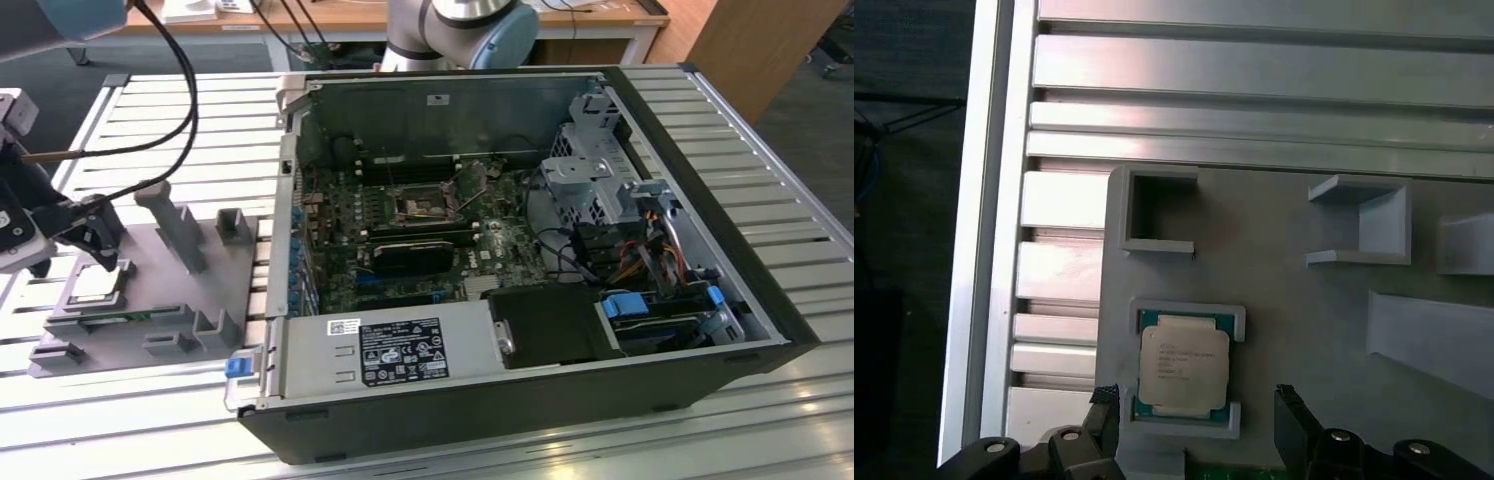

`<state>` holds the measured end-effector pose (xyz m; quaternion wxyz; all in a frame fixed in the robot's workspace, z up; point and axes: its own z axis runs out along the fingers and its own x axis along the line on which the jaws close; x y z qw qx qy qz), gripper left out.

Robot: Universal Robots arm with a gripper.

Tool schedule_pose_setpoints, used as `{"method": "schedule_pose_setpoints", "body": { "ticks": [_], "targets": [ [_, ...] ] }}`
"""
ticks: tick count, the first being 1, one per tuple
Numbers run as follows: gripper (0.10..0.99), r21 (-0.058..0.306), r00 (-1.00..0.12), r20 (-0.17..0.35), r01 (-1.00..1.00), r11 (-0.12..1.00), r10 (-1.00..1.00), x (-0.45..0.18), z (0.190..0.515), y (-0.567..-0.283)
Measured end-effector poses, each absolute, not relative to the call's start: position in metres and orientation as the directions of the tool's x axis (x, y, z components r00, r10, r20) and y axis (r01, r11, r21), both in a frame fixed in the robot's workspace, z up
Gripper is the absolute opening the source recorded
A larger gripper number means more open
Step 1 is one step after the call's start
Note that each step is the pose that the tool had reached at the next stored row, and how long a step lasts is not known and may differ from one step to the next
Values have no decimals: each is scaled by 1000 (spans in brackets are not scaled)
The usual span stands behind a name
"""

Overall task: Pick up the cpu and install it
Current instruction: 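Pick up the cpu and move it towards the insertion slot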

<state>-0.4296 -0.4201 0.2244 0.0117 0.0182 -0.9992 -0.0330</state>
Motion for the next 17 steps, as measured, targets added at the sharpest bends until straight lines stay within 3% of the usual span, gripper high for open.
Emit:
{"method": "schedule_pose_setpoints", "body": {
  "ticks": [17],
  "targets": [
    [718,66,-999,22,-36,997,-37,-433,200,-415]
  ]
}}
